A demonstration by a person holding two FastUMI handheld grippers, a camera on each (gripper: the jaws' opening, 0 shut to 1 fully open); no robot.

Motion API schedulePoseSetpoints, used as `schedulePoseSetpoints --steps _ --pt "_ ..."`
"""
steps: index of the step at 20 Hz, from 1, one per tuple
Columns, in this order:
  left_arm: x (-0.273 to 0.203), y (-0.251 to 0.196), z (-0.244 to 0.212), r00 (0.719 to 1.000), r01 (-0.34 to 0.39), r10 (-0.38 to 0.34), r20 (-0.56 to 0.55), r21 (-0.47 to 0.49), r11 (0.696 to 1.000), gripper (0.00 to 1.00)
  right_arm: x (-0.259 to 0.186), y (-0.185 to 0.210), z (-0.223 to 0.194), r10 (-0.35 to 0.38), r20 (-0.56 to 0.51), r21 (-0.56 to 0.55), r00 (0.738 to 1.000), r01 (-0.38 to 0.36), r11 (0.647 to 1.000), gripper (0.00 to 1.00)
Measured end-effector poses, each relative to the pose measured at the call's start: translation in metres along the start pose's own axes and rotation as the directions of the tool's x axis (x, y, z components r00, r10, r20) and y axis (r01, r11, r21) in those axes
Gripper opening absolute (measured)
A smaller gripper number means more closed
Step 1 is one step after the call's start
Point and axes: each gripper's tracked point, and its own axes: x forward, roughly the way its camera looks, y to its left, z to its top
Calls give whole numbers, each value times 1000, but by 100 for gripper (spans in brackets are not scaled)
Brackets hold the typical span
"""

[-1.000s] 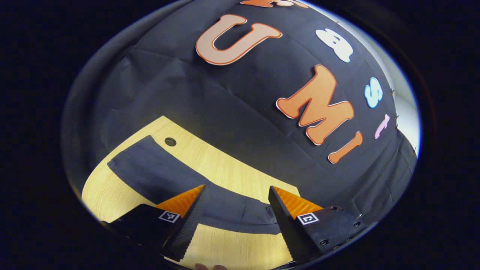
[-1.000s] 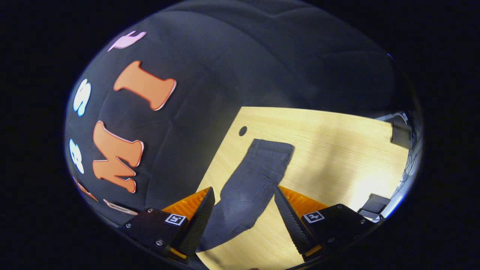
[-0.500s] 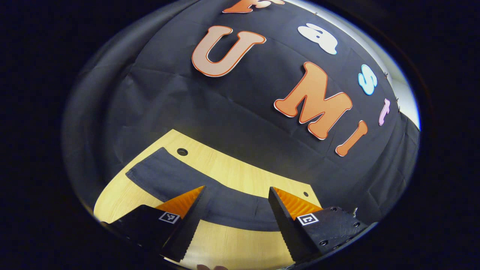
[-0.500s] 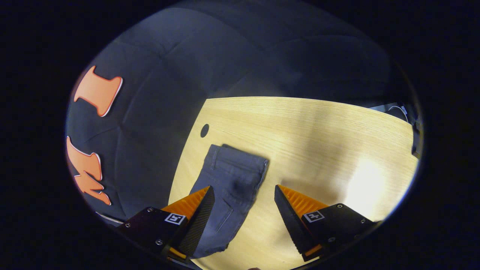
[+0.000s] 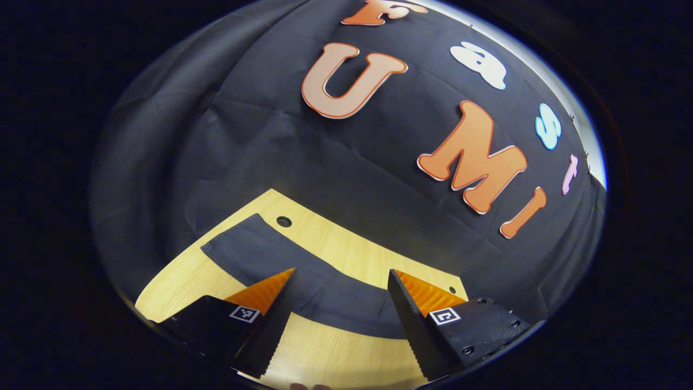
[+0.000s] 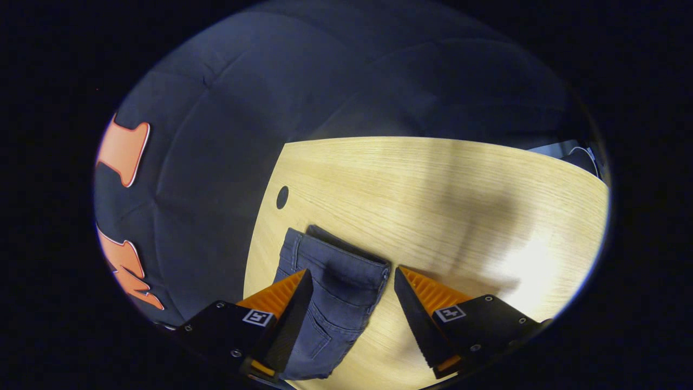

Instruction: Grasp the waist and the cuffs of the jeans and fold them to make the two legs overlap; first hold the waist and fold one-third of the jeans toward the cuffs, then hold the cuffs and fold the remaining one-third in the same direction to finish folding.

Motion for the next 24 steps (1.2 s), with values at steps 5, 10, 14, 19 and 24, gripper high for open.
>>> schedulePoseSetpoints --steps 5,10,14,19,24 --pt "-6 10 5 999 -32 33 28 -37 999 97 10 -3 -5 -1 37 -40 999 2 999 43" --pt "-4 24 13 999 -26 28 25 -60 998 97 -14 27 7 20 121 -127 993 -4 992 11" --pt "-10 53 25 999 -16 20 35 -108 994 97 -52 100 1 111 160 -201 981 -78 977 10" --pt "-17 91 36 999 -18 24 44 -146 989 97 -97 180 -32 222 156 -312 962 -166 936 11" --pt "-22 123 47 999 -7 15 42 -164 986 97 -119 244 -93 292 116 -464 949 -208 861 10"
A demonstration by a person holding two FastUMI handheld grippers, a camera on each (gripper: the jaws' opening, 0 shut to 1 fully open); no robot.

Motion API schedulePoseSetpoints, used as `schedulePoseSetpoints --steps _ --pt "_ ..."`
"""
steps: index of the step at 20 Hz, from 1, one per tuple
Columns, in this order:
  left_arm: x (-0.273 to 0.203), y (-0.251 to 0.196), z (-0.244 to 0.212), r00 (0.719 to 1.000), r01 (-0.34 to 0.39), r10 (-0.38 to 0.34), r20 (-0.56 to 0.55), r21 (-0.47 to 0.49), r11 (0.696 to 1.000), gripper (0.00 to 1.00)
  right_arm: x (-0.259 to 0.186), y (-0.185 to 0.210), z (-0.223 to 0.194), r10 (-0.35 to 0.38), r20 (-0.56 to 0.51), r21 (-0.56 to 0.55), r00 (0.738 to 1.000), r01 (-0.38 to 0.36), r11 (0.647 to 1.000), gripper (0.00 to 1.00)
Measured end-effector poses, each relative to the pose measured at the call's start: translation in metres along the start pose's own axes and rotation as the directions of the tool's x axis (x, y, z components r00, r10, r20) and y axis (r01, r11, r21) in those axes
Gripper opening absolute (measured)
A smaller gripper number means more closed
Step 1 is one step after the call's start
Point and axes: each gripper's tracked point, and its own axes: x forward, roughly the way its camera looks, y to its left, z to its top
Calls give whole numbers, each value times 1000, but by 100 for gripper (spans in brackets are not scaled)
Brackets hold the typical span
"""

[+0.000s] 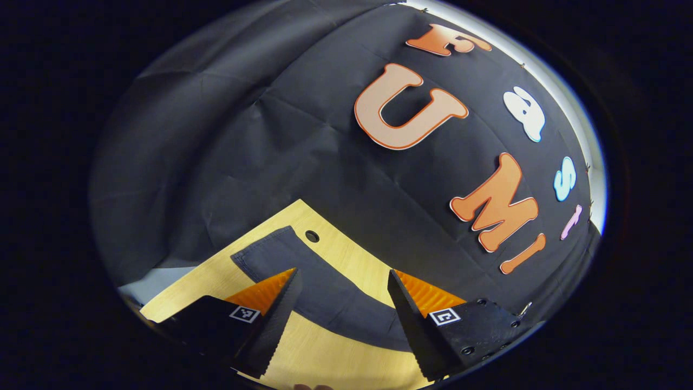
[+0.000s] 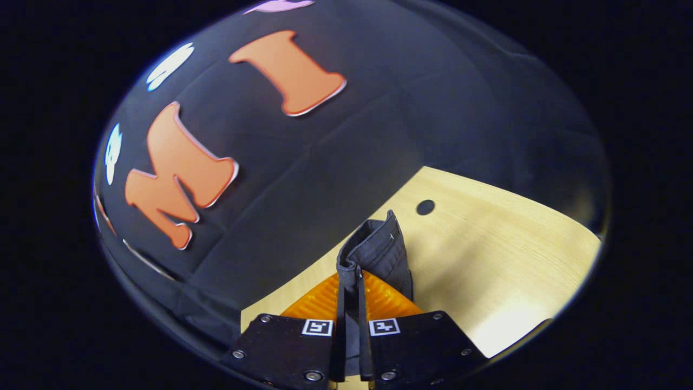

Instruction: Grasp the waist and the cuffs of the jeans and fold them to make the two legs overlap; first hold the waist and fold one-third of the jeans toward the cuffs, then hold the cuffs and fold the remaining one-third in the same direction to finish folding.

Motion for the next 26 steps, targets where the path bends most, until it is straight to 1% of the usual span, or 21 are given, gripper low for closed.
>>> schedulePoseSetpoints --steps 4,8,12,16,21,22,26 --pt "-2 23 9 1000 9 -9 -18 -9 1000 97 6 61 -49 43 -51 -104 998 -48 993 11" --pt "-6 44 21 999 19 -19 -31 -9 1000 97 10 120 -107 105 -126 -158 986 -125 980 11" --pt "-6 61 24 998 34 -35 -54 -27 999 97 12 160 -165 131 -194 -195 972 -169 966 10" --pt "-3 72 20 995 40 -42 -88 -32 999 97 23 191 -220 142 -263 -228 954 -205 952 11" --pt "-3 83 12 991 46 -50 -121 -41 998 97 40 203 -293 86 -356 -340 931 -214 916 10" --pt "-2 86 10 991 43 -48 -126 -38 998 97 41 200 -303 59 -364 -364 930 -200 910 11" --pt "2 94 0 987 29 -34 -155 -31 999 97 51 187 -348 -43 -415 -460 909 -169 872 10"
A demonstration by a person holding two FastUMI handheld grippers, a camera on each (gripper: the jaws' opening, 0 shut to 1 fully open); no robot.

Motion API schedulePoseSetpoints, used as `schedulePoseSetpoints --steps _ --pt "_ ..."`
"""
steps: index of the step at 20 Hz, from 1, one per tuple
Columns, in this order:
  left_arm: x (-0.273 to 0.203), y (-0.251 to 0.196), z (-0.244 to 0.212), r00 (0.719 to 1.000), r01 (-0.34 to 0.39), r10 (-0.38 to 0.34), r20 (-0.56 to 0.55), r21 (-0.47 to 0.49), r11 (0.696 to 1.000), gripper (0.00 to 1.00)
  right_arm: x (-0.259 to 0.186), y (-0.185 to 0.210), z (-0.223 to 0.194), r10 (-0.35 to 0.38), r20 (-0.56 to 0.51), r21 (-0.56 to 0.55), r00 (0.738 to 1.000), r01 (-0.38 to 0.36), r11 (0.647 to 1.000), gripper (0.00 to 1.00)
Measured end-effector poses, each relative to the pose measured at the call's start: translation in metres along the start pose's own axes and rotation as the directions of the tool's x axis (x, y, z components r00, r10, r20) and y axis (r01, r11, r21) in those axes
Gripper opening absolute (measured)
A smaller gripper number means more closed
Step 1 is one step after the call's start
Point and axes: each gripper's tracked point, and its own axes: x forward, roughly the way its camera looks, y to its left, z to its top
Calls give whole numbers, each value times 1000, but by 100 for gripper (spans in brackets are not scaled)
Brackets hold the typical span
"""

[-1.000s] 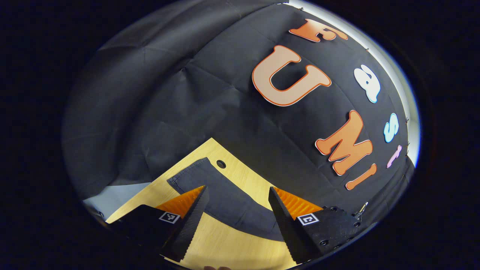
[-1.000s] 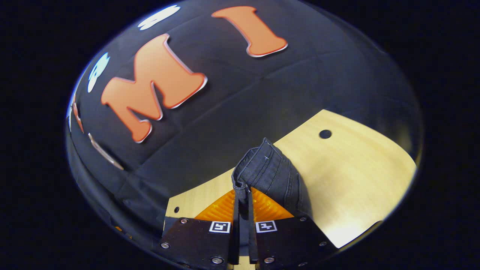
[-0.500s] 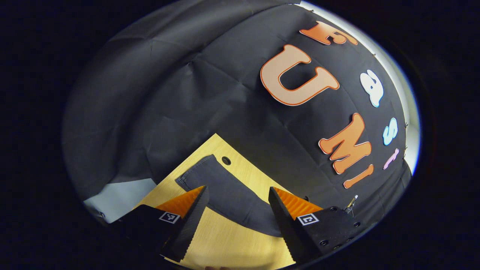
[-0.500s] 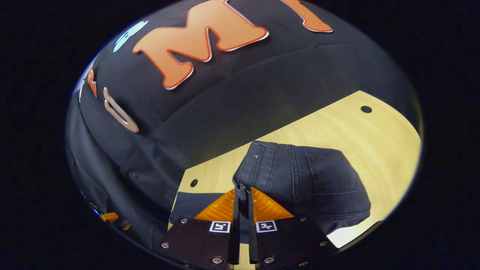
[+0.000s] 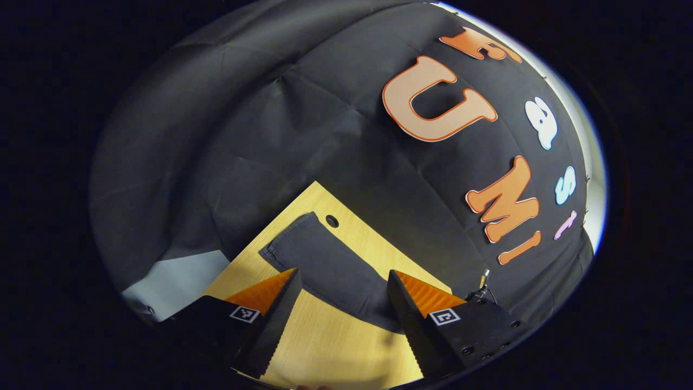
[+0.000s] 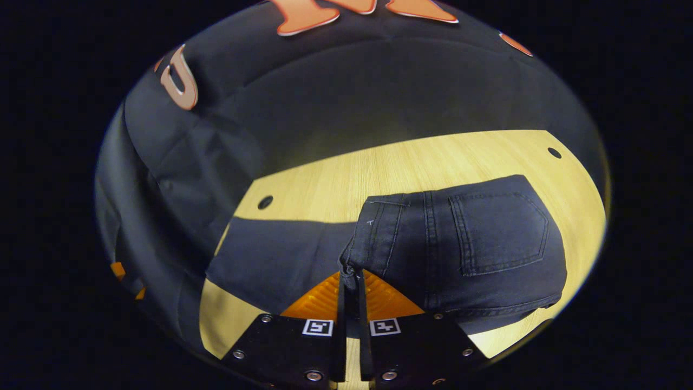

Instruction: Grasp the waist and the cuffs of the jeans and fold them to make the two legs overlap; first hold the waist and fold one-third of the jeans toward the cuffs, then hold the cuffs and fold the remaining one-third in the same direction to finish folding.

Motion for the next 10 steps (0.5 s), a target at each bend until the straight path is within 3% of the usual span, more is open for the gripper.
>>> schedulePoseSetpoints --steps 3,5,6,8,10 --pt "7 7 -11 999 -12 12 -34 -4 1000 98 9 -3 -18 -43 -50 -28 998 42 999 11" --pt "13 9 -19 998 -15 14 -56 -23 1000 97 -6 26 -23 88 -93 19 992 -86 996 5" --pt "17 10 -23 998 -16 14 -65 -32 999 97 -4 37 -28 111 -92 28 990 -108 994 37" --pt "26 15 -29 997 -38 33 -77 -56 998 97 -4 26 -26 59 -60 -1 996 -59 998 100" --pt "38 26 -39 993 -85 74 -90 -122 989 98 -21 22 -12 42 -37 -12 998 -43 999 99"
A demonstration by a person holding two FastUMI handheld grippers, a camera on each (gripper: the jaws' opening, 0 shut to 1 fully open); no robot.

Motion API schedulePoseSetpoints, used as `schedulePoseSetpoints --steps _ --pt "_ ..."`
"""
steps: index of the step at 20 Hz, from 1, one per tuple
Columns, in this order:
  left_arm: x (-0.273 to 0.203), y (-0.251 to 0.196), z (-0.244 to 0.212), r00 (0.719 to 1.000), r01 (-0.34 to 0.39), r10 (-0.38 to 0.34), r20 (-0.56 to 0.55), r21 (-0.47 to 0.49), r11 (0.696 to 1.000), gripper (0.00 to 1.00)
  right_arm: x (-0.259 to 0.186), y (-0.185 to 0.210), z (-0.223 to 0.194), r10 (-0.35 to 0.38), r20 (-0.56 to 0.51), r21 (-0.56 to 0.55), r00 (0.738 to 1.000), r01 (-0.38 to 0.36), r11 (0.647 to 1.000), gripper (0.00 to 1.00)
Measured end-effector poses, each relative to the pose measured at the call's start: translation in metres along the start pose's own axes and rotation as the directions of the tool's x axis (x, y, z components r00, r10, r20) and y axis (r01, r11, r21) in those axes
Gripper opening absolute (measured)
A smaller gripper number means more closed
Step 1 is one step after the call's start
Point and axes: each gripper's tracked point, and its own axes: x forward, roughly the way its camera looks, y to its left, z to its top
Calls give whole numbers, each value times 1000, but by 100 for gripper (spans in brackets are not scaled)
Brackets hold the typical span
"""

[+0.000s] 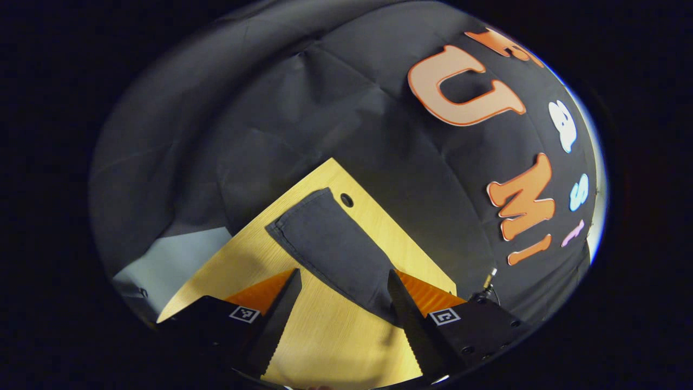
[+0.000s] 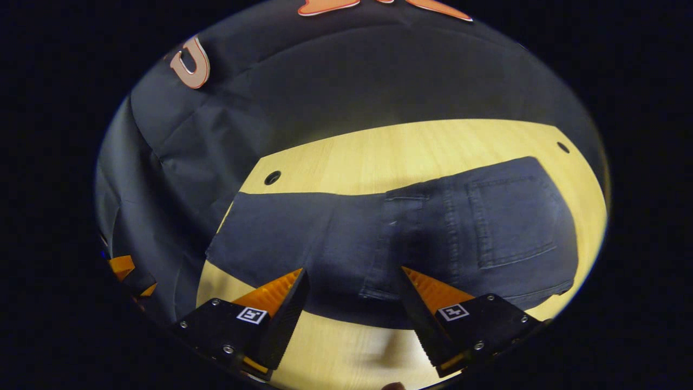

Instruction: Grasp the waist and the cuffs of the jeans and fold them to make the two legs overlap; first hold the waist and fold one-third of the jeans toward the cuffs, then hold the cuffs and fold the remaining one-third in the same direction to finish folding.

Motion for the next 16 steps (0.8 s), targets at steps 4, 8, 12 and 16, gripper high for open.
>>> schedulePoseSetpoints --steps 4,8,12,16 --pt "28 16 -22 996 -85 79 -32 -244 966 97 -31 -19 25 51 38 62 998 -53 997 99" --pt "68 36 -40 986 -167 161 -51 -429 888 97 -59 -46 46 96 45 109 994 -100 989 99" --pt "106 48 -23 972 -205 237 -6 -520 829 98 -75 -82 57 117 36 137 993 -120 983 98" --pt "129 81 4 934 -306 358 11 -491 815 98 -77 -115 59 118 24 198 993 -120 973 99"
